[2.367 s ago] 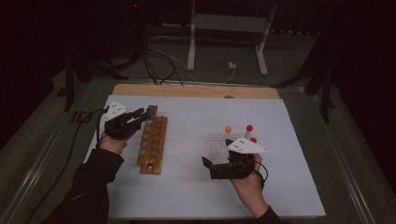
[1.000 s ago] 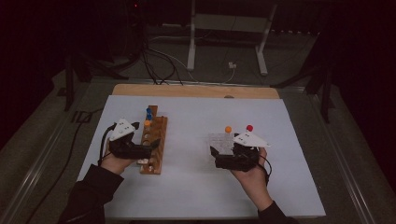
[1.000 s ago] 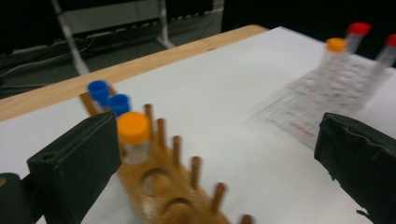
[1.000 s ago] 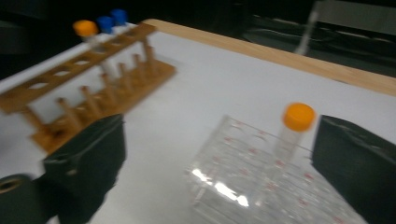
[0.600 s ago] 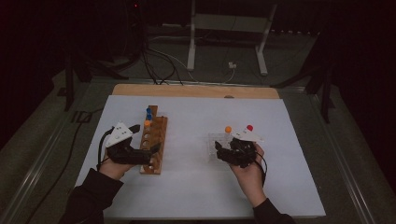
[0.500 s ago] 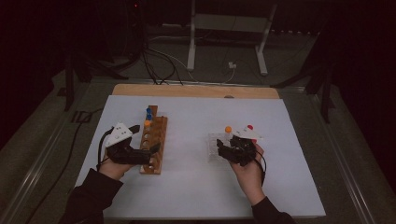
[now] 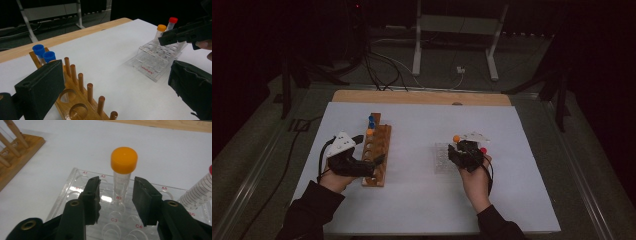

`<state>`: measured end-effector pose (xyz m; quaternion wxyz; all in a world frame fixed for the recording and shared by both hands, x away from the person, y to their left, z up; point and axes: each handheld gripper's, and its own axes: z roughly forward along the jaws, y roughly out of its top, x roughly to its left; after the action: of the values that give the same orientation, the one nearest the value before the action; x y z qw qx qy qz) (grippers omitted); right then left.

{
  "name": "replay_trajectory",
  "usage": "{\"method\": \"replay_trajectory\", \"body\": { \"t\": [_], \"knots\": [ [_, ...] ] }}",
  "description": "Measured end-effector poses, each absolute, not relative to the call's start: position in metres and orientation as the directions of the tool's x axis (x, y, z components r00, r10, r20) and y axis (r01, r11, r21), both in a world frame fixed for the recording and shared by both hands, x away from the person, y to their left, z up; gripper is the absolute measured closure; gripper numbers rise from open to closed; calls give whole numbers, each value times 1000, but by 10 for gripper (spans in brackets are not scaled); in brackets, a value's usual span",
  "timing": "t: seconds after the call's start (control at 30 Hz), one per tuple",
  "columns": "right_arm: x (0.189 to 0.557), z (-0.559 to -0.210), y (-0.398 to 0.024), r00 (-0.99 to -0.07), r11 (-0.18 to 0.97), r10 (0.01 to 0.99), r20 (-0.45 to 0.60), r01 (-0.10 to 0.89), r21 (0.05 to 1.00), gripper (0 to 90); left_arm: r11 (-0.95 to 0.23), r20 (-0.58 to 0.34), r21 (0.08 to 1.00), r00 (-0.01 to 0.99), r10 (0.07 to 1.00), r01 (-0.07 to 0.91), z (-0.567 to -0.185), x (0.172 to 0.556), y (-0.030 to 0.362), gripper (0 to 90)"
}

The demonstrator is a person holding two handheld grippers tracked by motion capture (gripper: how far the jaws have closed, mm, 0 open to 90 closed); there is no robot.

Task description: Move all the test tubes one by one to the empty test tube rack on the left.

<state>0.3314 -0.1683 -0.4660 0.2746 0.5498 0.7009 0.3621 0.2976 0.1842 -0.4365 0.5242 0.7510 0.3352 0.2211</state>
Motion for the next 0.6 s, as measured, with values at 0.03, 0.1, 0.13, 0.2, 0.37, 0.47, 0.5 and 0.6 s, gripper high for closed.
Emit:
{"method": "replay_trajectory", "body": {
  "t": [0.03,0.1,0.13,0.2,0.37,0.47,0.5,0.6],
  "knots": [
    [332,-466,-168,-238,128,971,15,572,810,591,-225,-22,935,679,733,273,-436,298,184,13],
    [334,-466,-169,-235,125,972,16,571,812,608,-224,-21,936,680,733,270,-436,298,184,13],
    [335,-466,-168,-233,125,972,13,569,813,610,-225,-19,936,679,734,269,-436,298,184,13],
    [336,-467,-167,-233,130,972,8,570,811,618,-222,-24,936,680,733,272,-436,298,184,14],
    [340,-470,-165,-226,133,974,1,574,808,671,-221,-26,936,678,735,275,-437,299,185,14],
    [342,-472,-165,-222,134,975,-3,577,806,721,-218,-30,936,678,735,277,-437,298,186,14],
    [342,-472,-165,-217,132,976,-5,575,807,733,-217,-33,935,678,734,280,-436,299,186,14],
    [342,-472,-165,-216,136,976,-12,571,810,739,-217,-34,935,680,733,280,-436,299,186,14]
  ]
}}
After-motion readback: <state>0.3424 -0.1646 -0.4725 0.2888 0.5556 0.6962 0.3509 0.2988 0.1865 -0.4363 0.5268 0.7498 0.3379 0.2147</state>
